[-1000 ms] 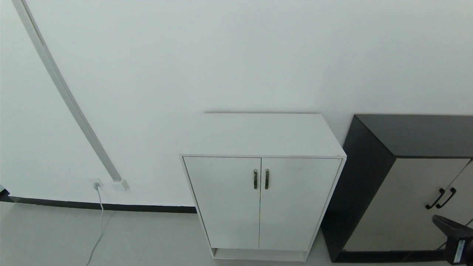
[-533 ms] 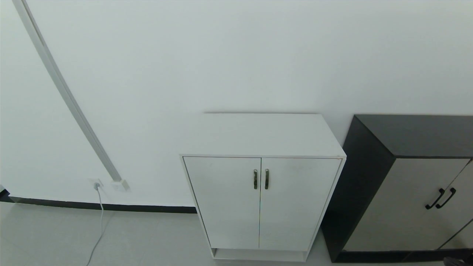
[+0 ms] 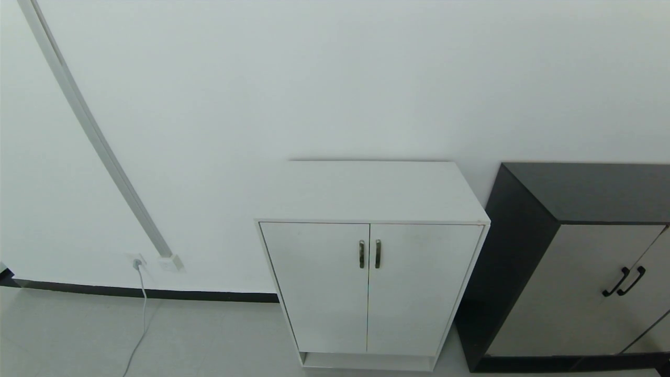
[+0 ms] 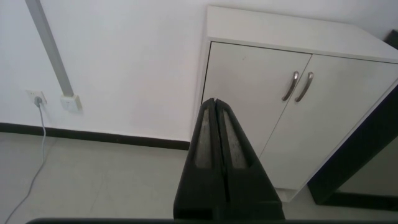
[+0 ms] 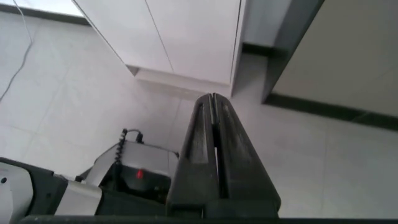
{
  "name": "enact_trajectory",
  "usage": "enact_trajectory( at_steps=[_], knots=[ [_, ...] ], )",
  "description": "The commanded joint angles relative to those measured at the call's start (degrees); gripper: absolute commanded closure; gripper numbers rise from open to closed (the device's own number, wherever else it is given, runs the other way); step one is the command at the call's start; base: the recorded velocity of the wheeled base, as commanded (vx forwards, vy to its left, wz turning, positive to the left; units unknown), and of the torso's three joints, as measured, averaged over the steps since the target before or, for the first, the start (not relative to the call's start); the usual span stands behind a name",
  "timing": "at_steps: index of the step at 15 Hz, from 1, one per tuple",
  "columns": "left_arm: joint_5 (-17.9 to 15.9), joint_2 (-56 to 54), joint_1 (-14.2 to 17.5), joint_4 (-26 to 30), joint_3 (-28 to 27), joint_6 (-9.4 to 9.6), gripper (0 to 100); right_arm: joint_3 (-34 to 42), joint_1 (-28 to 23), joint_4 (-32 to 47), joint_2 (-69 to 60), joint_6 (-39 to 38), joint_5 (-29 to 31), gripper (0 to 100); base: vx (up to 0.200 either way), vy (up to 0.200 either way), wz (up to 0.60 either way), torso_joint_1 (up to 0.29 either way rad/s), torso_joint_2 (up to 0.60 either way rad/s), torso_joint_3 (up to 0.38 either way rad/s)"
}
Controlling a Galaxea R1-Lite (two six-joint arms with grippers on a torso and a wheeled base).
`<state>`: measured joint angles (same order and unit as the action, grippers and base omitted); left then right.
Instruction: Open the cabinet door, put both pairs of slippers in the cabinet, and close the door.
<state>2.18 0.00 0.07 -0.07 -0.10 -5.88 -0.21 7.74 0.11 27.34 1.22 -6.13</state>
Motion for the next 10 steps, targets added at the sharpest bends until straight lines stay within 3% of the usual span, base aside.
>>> enact_trajectory(
  at_steps=[1, 3, 6, 10],
  knots=[
    [0.02, 0.00, 0.01, -0.01, 0.01, -0.01, 100, 0.21, 0.17, -0.02, -3.09, 0.54, -0.02, 100, 0.000, 0.000, 0.00, 0.000, 0.00, 0.000],
    [0.02, 0.00, 0.01, -0.01, 0.01, -0.01, 100, 0.21, -1.50, 0.07, -5.28, 1.07, 0.51, 100, 0.000, 0.000, 0.00, 0.000, 0.00, 0.000],
    [0.02, 0.00, 0.01, -0.01, 0.01, -0.01, 100, 0.21, -7.92, 0.07, -13.90, 1.68, 0.51, 100, 0.000, 0.000, 0.00, 0.000, 0.00, 0.000],
    [0.02, 0.00, 0.01, -0.01, 0.01, -0.01, 100, 0.21, -8.53, 0.07, -21.81, 1.77, 0.51, 100, 0.000, 0.000, 0.00, 0.000, 0.00, 0.000]
  ],
)
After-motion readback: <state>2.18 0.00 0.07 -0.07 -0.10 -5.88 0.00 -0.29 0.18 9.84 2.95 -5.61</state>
